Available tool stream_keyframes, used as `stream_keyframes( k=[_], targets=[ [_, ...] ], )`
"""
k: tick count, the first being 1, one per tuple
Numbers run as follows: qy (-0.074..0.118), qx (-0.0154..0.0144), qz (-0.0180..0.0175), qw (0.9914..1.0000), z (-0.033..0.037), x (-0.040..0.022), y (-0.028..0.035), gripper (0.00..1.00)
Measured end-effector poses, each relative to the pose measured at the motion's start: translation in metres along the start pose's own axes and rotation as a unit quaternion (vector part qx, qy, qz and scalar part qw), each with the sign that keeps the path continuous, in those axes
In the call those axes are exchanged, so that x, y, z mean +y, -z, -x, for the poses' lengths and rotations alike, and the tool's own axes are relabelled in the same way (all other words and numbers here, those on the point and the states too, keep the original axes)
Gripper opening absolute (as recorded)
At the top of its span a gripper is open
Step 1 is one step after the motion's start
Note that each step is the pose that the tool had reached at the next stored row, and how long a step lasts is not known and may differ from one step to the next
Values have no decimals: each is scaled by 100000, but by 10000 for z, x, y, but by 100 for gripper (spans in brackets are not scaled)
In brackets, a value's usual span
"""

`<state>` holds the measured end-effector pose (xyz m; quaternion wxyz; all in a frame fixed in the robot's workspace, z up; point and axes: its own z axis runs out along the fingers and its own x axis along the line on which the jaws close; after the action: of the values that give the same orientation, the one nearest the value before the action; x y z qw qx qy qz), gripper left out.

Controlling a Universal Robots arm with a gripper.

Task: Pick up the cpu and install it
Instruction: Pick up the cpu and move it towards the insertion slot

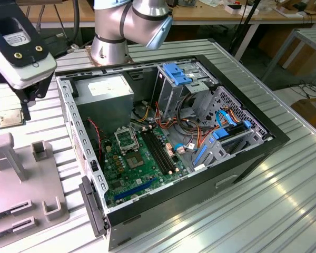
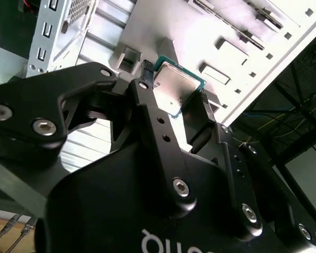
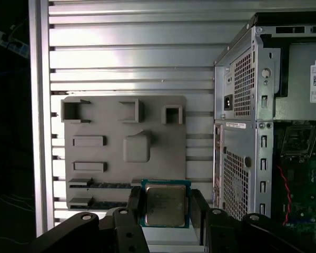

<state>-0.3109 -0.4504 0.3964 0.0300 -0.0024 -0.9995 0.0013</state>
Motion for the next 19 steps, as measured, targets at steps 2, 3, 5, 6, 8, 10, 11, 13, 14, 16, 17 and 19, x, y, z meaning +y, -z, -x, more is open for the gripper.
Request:
stream_keyframes(
  k=[2,3,5,6,8,10,11,13,14,16,17,19],
  targets=[
    [4,-1,0,100000,26,0,1,47],
    [5,0,2,100000,34,0,2,47],
    [-2,-1,3,100000,37,0,2,47],
    [-4,-1,2,100000,37,0,2,47],
    [1,-1,1,100000,40,0,2,47],
    [1,-6,3,100000,42,0,2,47],
    [5,-3,2,100000,46,0,2,47],
    [5,0,1,100000,54,0,3,47],
    [1,-2,1,100000,55,0,3,47],
    [0,-1,2,100000,61,0,4,47],
    [2,-1,1,100000,64,0,4,47],
    [2,-2,1,100000,71,0,4,47]
  ],
)
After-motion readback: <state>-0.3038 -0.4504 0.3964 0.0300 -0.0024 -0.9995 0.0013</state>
